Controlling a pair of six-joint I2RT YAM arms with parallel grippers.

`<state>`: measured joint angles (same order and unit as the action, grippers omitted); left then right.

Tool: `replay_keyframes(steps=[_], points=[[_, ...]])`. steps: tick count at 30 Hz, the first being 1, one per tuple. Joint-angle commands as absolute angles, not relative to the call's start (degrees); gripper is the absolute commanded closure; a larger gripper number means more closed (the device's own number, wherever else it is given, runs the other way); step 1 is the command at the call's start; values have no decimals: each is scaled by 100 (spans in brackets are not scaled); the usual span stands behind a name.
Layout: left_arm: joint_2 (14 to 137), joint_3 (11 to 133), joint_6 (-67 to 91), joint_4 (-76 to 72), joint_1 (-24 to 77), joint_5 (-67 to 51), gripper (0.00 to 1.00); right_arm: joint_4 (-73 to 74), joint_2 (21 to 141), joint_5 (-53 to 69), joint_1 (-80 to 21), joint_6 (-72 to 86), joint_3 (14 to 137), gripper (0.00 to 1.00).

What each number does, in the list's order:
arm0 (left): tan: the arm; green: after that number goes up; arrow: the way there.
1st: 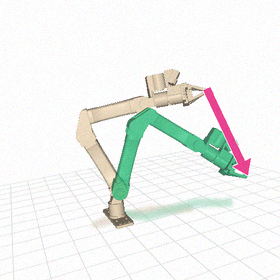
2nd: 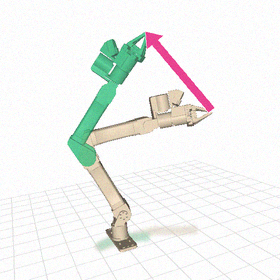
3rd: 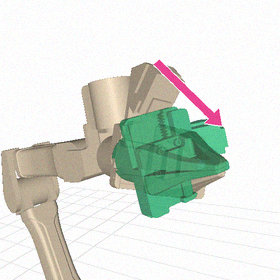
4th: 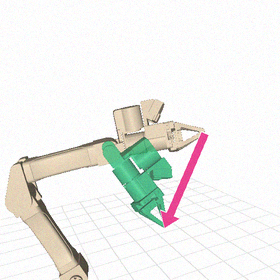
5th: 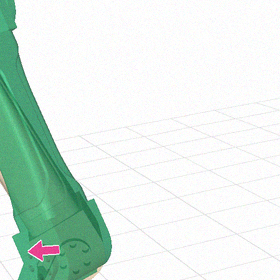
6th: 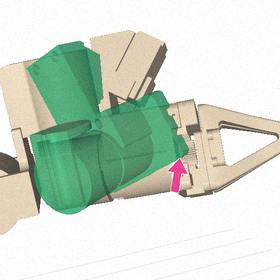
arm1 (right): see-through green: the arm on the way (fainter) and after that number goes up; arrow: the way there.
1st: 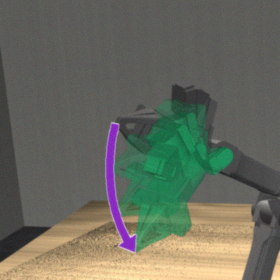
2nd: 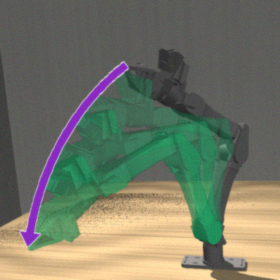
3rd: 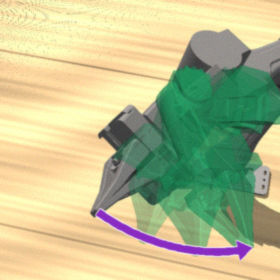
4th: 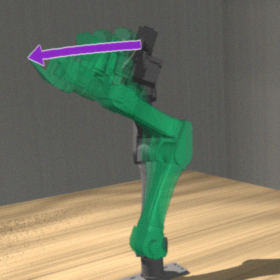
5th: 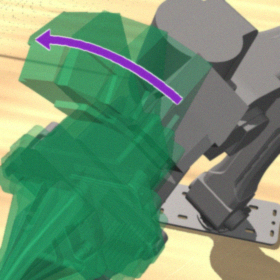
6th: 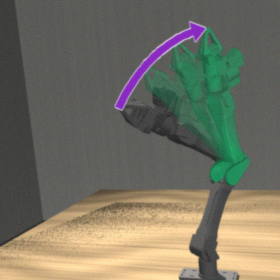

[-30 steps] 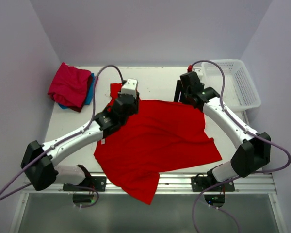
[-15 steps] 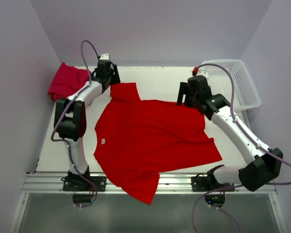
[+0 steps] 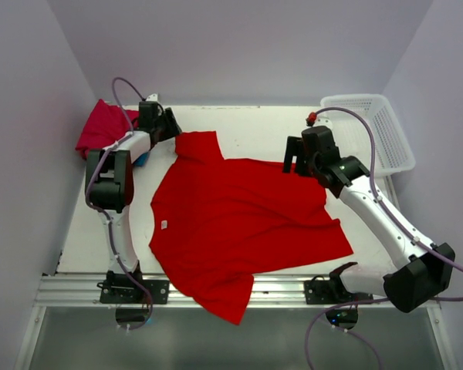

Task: Fold and stack the t-shirts
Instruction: Grap the side of the flattened tshirt furthest away from the robot with both arms

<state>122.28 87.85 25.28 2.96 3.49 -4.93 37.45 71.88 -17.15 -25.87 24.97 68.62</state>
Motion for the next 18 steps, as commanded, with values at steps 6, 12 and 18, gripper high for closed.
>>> replay_keyframes(steps=[6,12,18], points=[[12910,9219,2812,-80,167,-1266,44,3586,7093,-1722,-2593,2426,6785,18],[13174,9404,2813,-18,167,-1257,44,3612,7093,-1758,-2593,2417,6794,18],[13482,9711,2777,281,167,-1195,46,3630,7119,-1758,-2593,2417,6776,18]])
